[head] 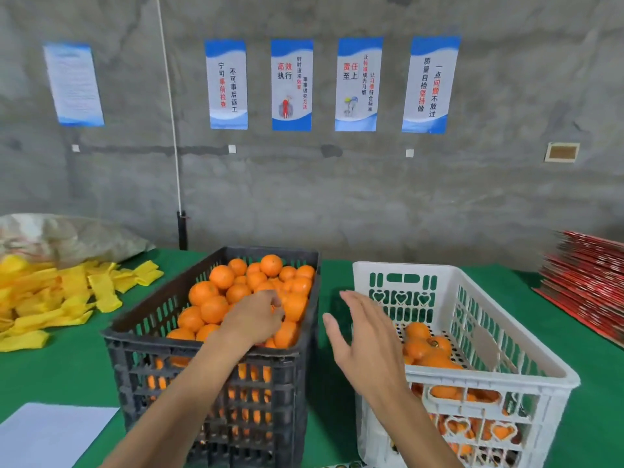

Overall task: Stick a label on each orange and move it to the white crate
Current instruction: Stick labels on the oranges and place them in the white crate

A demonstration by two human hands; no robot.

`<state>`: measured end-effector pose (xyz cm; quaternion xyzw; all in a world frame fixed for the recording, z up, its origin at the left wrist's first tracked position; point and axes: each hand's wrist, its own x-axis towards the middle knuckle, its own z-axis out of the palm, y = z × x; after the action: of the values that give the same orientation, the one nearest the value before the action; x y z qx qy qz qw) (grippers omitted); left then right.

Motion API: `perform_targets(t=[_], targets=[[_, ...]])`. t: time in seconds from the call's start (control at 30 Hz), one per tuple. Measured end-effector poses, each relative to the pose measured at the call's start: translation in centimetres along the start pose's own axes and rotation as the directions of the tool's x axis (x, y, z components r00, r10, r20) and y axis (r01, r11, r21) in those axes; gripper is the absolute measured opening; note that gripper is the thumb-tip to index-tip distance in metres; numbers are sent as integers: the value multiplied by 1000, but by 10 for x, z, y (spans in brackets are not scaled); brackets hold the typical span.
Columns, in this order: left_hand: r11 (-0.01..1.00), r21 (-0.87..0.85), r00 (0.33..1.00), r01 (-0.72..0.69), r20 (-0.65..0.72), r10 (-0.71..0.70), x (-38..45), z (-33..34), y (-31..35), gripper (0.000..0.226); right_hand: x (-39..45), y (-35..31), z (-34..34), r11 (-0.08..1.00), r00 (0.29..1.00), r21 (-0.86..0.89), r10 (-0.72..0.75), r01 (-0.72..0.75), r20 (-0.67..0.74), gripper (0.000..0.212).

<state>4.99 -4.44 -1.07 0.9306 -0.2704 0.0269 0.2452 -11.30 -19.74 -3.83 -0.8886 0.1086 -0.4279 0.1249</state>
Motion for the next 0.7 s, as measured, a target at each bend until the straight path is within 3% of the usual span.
perform_targets(t=[0.07,0.2,0.27,0.33,0.53,0.63,0.7], targets=[[987,126,970,102,208,-127,20,-9,-17,43,9,-17,15,996,999,86,-18,15,35,54],[937,308,817,167,488,-306,51,-10,-30,71,27,-36,46,946,989,316,26,-71,146,55],[924,352,759,151,558,-336,64,-4,-31,75,35,-37,59,919,979,371,60,-132,197,55],[915,381,743,133,572,-347,75,1,-29,77,40,-36,68,899,966,399,88,-182,242,56],[878,474,791,-66,561,-244,88,15,-35,66,39,-32,78,854,951,453,137,-255,277,55],[931,363,813,-36,552,-184,86,8,-43,54,38,-32,73,843,949,464,152,-271,278,51],[963,260,883,-65,464,-66,79,-4,-42,52,38,-32,67,848,953,462,149,-261,264,47]])
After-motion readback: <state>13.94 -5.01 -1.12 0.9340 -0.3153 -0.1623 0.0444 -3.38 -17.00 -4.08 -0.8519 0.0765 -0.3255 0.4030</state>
